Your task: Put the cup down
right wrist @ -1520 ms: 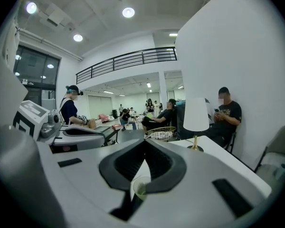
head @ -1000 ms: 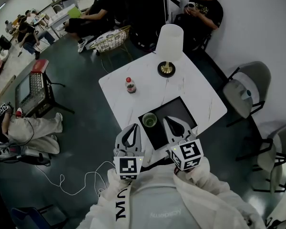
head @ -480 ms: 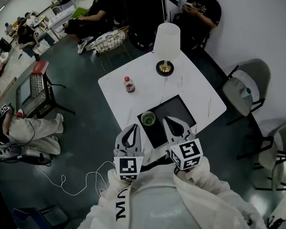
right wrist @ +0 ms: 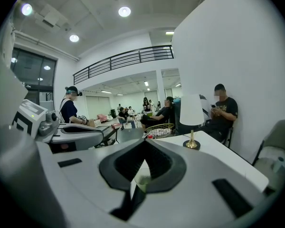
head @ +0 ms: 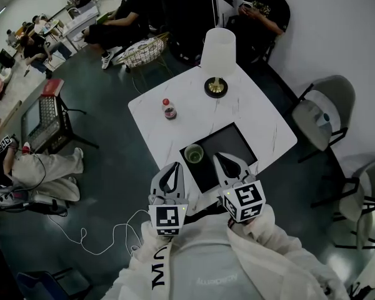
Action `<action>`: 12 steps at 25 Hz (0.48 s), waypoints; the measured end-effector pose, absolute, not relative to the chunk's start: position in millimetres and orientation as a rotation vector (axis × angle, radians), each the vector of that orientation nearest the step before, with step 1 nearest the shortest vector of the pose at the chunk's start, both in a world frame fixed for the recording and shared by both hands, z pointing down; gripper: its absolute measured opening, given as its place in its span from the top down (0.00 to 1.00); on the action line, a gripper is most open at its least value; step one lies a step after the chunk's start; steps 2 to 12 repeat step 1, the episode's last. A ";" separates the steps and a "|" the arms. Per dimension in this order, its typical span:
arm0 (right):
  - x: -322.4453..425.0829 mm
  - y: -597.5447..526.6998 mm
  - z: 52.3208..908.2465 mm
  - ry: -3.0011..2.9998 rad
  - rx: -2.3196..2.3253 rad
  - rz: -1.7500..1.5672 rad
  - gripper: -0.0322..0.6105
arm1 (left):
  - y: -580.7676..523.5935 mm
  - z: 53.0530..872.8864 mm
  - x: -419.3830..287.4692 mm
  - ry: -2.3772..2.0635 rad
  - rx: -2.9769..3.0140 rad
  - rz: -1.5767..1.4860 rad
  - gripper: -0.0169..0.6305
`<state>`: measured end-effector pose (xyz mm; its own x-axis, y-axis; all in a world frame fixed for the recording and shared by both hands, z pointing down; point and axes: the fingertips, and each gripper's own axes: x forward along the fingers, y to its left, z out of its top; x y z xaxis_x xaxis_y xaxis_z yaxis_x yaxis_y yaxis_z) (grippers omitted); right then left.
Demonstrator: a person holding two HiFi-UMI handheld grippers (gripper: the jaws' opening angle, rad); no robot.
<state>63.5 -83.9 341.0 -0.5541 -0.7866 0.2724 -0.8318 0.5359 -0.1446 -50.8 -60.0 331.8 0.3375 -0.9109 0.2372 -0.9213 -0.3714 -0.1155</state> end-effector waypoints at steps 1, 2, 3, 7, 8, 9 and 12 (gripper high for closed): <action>64.1 -84.1 341.7 -2.596 1.382 0.387 0.94 | -60.3 332.5 -50.5 -1.737 2.536 0.409 0.95; 64.1 -84.1 341.7 -2.596 1.382 0.387 0.94 | -60.3 332.5 -50.5 -1.737 2.536 0.409 0.95; 64.1 -84.1 341.7 -2.596 1.382 0.387 0.94 | -60.3 332.5 -50.5 -1.737 2.536 0.409 0.95; 64.1 -84.1 341.7 -2.596 1.382 0.387 0.94 | -60.3 332.5 -50.5 -1.737 2.536 0.409 0.95; 64.1 -84.1 341.7 -2.596 1.382 0.387 0.94 | -60.3 332.5 -50.5 -1.737 2.536 0.409 0.95; 64.1 -84.1 341.7 -2.596 1.382 0.387 0.94 | -60.3 332.5 -50.5 -1.737 2.536 0.409 0.95; 64.1 -84.1 341.7 -2.596 1.382 0.387 0.94 | -60.3 332.5 -50.5 -1.737 2.536 0.409 0.95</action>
